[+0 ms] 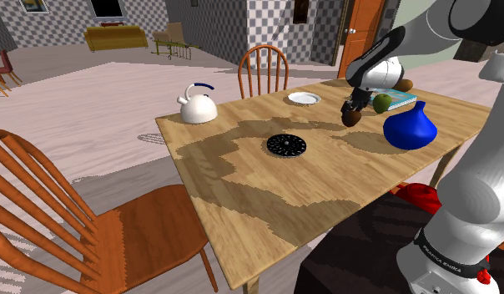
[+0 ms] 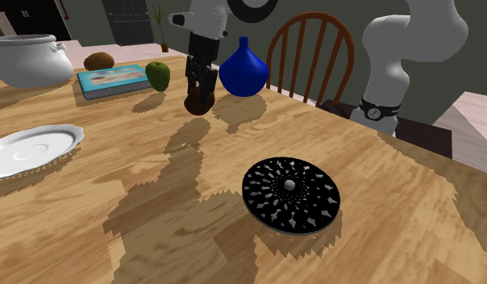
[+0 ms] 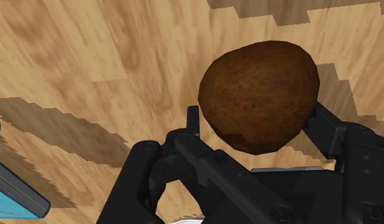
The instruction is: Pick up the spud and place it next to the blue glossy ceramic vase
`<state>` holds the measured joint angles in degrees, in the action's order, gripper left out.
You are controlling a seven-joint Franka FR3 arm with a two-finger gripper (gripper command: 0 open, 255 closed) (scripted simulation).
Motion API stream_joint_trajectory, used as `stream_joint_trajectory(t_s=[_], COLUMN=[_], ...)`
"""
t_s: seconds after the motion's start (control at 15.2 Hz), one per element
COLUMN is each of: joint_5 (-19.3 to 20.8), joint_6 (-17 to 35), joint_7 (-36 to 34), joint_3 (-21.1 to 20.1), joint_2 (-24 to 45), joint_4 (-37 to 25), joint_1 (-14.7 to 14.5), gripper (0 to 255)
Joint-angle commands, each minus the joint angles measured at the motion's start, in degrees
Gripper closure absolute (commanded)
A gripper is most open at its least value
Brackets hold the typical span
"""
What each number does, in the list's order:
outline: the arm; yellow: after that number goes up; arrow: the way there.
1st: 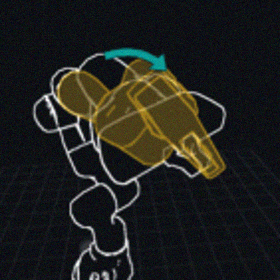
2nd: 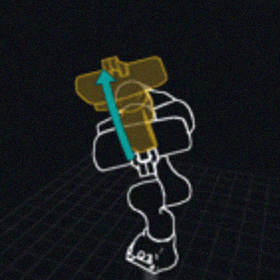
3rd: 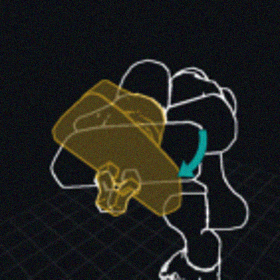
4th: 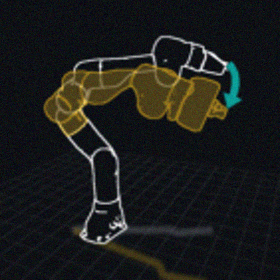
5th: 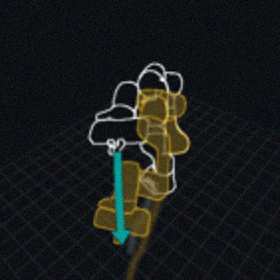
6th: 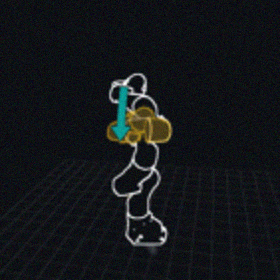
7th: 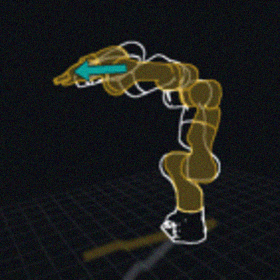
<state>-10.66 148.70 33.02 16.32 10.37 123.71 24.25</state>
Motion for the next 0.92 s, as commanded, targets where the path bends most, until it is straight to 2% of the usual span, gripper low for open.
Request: stream_joint_trajectory(t_s=[0.0,0.13,0.2,0.53,0.79,0.86], joint_5=[0.0,0.0,0.0,0.0,3.9,3.9], joint_6=[0.0,0.0,0.1,0.0,-5.6,-5.6], joint_7=[0.0,0.0,0.0,0.0,-2.7,-2.7], joint_3=[0.0,0.0,0.0,0.0,1.0,1.0], joint_2=[0.1,0.1,0.1,0.1,-6.3,-6.3], joint_4=[0.0,0.0,0.0,0.0,0.4,0.4], joint_1=[0.0,0.0,0.0,0.0,-0.6,-0.6], gripper=[255,255,0,0,0,0])
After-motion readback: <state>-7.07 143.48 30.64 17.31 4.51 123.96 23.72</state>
